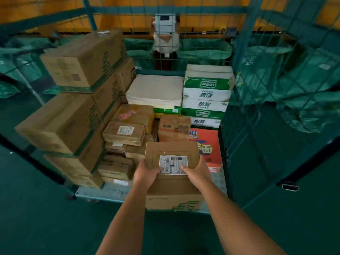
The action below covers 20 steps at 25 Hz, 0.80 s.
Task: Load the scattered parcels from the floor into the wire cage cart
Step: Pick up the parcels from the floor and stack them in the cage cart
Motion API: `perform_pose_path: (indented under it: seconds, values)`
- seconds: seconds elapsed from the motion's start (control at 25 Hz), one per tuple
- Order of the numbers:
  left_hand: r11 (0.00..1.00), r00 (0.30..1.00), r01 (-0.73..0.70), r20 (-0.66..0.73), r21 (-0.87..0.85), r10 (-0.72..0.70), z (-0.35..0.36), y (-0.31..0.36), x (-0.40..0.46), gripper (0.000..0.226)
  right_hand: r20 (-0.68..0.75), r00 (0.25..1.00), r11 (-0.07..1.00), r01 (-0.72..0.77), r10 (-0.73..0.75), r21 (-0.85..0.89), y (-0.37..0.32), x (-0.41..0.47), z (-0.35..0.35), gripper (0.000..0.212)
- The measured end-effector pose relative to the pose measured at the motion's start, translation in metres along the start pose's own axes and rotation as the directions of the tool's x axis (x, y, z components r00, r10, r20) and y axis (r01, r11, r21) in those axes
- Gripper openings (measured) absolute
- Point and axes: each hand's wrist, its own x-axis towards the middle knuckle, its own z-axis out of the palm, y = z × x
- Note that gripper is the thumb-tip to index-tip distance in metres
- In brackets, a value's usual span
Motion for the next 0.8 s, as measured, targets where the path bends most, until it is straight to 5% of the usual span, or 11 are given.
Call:
perform_pose_path:
  seconds: [0.36, 0.52, 0.8]
  values:
    - [0.971, 0.973, 0.205, 0.081, 0.121, -0.215, 0.115, 0.066, 0.127, 0.074, 0.027, 0.982, 0.981, -0.186, 0.188, -0.060, 0.010, 0.161, -0.043, 0.096]
    - [0.950, 0.952, 0.151, 0.217, 0.272, -0.214, 0.172, 0.087, 0.166, 0.048, 0.037, 0.947, 0.947, -0.320, 0.320, -0.019, 0.036, 0.216, -0.062, 0.095]
    - [0.927, 0.876, 0.191, 0.371, 0.322, -0.309, 0.240, 0.091, 0.215, 0.052, -0.010, 0.875, 0.867, -0.482, 0.485, -0.125, 0.064, 0.280, -0.085, 0.088]
